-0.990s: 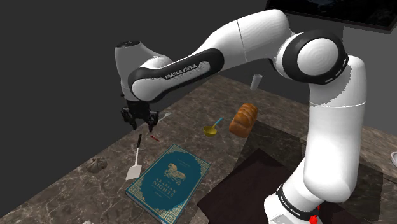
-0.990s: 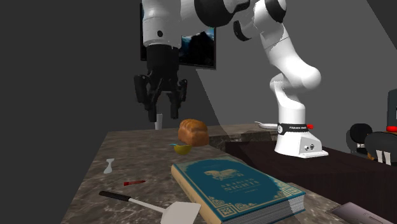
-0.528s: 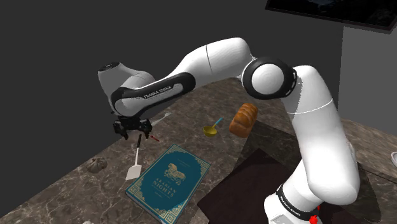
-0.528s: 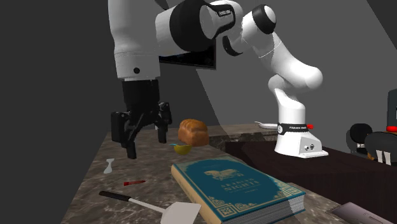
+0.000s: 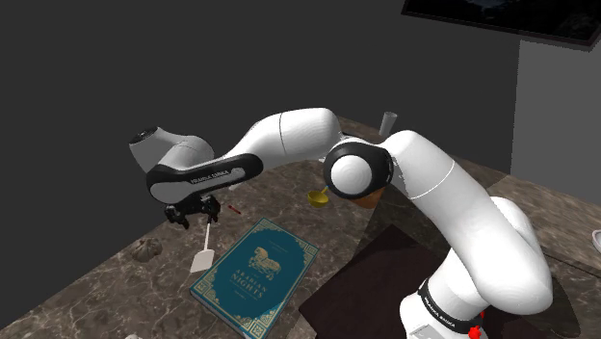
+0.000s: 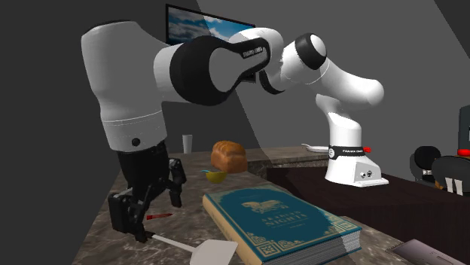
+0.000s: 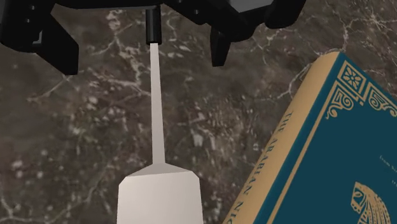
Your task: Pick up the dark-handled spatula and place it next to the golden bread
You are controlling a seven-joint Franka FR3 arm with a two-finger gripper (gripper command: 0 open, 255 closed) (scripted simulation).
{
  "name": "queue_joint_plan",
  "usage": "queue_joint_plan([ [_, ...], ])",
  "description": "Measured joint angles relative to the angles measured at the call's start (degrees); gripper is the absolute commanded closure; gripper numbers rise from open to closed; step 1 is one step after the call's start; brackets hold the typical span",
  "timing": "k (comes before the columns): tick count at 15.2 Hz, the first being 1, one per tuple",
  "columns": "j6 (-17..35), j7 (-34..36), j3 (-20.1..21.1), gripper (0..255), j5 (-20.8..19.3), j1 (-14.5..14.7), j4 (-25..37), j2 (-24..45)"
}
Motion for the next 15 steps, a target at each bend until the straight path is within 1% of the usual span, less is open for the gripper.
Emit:
queue_joint_plan([
  [6, 3.5, 0.5, -0.4, 0, -0.7, -0.9, -3.1, 0.8],
  [12, 4.1, 0.6, -0.4, 0, -0.8, -1.0, -3.6, 0.9],
  [13, 4.1, 0.6, -0.4, 255, -0.8, -1.0, -3.6, 0.9],
  [15, 4.1, 0.6, -0.4, 255, -0.8, -1.0, -3.6, 0.9],
])
